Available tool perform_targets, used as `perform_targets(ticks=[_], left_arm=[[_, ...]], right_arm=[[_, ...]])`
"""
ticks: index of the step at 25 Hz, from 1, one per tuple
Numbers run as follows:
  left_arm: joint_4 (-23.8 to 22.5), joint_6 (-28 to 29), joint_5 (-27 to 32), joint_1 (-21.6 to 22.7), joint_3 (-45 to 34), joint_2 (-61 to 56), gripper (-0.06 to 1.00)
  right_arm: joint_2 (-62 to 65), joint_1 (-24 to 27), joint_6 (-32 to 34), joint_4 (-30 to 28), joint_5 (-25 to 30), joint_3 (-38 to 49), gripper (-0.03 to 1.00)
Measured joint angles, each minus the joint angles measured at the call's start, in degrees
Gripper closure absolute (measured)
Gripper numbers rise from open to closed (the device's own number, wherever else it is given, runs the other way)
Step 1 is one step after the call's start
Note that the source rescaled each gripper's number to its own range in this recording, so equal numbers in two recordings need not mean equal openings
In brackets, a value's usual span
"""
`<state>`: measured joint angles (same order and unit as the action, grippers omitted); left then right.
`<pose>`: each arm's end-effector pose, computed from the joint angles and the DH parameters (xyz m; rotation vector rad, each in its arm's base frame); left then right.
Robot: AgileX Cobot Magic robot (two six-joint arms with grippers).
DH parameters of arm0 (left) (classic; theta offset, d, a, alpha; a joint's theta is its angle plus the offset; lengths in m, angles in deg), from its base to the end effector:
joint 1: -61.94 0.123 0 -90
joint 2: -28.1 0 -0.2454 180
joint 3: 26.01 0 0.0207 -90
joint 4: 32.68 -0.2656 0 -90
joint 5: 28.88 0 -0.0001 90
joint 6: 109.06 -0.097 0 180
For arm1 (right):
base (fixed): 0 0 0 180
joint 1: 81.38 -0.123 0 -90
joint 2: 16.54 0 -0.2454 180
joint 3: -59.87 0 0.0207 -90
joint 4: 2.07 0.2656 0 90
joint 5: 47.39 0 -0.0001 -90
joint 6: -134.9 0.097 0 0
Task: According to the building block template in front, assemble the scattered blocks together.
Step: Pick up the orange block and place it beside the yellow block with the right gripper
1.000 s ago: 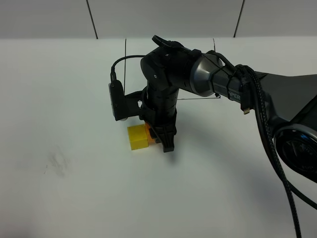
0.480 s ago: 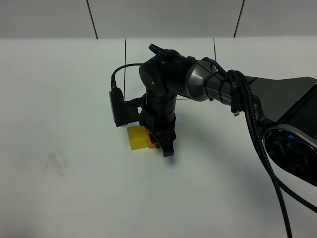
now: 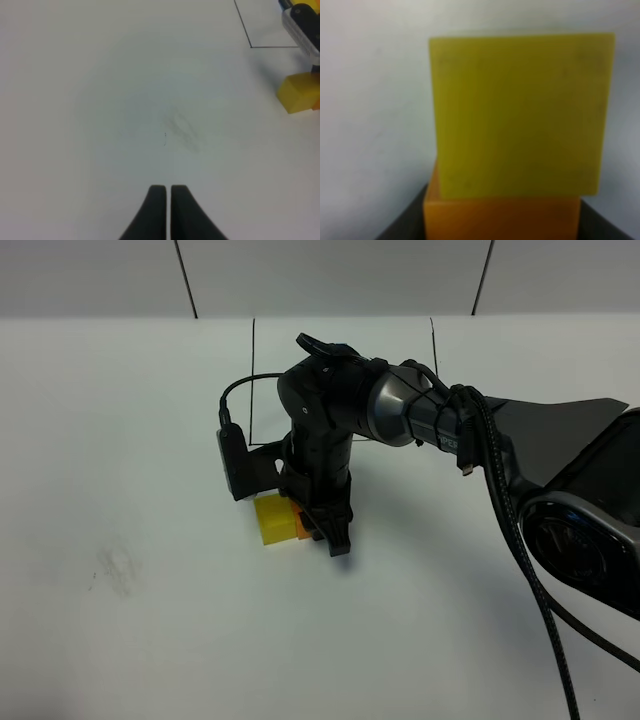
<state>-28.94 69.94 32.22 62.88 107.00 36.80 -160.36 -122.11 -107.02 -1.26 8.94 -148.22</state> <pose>0.0517 -0.0047 0.2833 0.0048 2.0371 -0.0568 0.3476 0.3008 0.0751 -2.3379 1.8848 -0.0202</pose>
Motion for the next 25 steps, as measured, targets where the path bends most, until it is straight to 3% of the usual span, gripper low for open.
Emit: perform_targets(ticks=[20,22,25], left_arm=[[0.0,0.0,0.0,0.0,0.0,0.0,0.94],[0.0,0.0,0.0,0.0,0.0,0.0,0.94],[0.0,0.0,0.0,0.0,0.0,0.0,0.94]], right_arm=[[-0.38,0.0,-0.12,0.09,0.08,-0.21,0.51],[-0.38,0.0,0.04,0.2,0.02,-0.21,0.47],[-0.42,0.0,0.95,0.15,-0.58,-0.42,0.32]])
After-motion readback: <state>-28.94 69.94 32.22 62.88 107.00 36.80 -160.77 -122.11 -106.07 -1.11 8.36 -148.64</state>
